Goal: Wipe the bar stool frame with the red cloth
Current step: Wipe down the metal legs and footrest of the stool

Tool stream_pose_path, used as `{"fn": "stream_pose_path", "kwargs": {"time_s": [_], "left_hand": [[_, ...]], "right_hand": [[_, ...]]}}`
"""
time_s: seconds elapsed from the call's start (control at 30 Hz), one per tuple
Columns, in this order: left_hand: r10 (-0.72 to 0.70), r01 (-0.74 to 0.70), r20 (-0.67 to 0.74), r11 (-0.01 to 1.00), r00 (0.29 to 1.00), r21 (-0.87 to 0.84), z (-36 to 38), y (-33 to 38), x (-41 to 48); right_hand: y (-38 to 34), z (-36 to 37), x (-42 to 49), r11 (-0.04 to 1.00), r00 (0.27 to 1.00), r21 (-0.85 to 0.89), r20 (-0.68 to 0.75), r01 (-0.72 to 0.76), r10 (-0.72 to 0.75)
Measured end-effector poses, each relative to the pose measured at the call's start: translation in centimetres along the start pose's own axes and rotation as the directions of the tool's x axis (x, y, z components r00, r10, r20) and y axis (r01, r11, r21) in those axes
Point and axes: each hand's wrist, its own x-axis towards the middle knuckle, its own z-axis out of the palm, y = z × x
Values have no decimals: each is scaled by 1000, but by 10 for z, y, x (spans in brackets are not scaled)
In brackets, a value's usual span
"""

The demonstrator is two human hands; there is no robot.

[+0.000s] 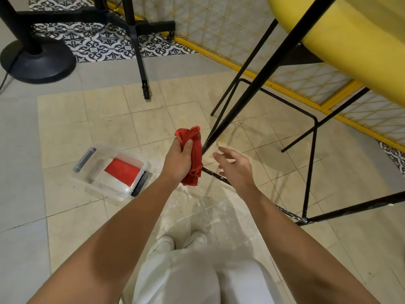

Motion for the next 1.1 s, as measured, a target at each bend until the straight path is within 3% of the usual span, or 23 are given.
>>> {"fn": "stream_pose_path", "kwargs": {"time_s": [0.17, 0.43, 0.6, 0.73, 0.83, 0.9, 0.97, 1.1], "left_hand": [[105, -104, -12, 993, 994, 54, 21, -9, 7], [-122, 123, -20, 963, 992, 242, 17, -25, 23], [-27, 27, -13, 1000, 1000, -9, 20, -13, 20], [52, -50, -16, 995, 999, 91, 24, -17, 21], [-42, 48, -34, 983, 999, 176, 24, -21, 26], [-104, 108, -44, 987, 994, 121, 24, -18, 24], [-106, 103, -45, 994, 993, -47, 27, -13, 15], [30, -49, -79, 968, 996, -246, 35, 4, -5]], "right_hand": [[-3, 13, 8, 998, 999, 60, -34, 26, -24], [-1, 26, 13, 989, 997, 133, 51, -60, 54], [-1, 27, 19, 984, 996, 154, 39, -85, 80], [1, 29, 23, 982, 995, 158, 34, -103, 99], [4, 31, 24, 983, 994, 147, 32, -111, 107], [3, 31, 22, 982, 993, 151, 33, -115, 111], [1, 29, 22, 978, 992, 169, 41, -122, 117], [-6, 20, 17, 976, 991, 173, 40, -132, 127]]}}
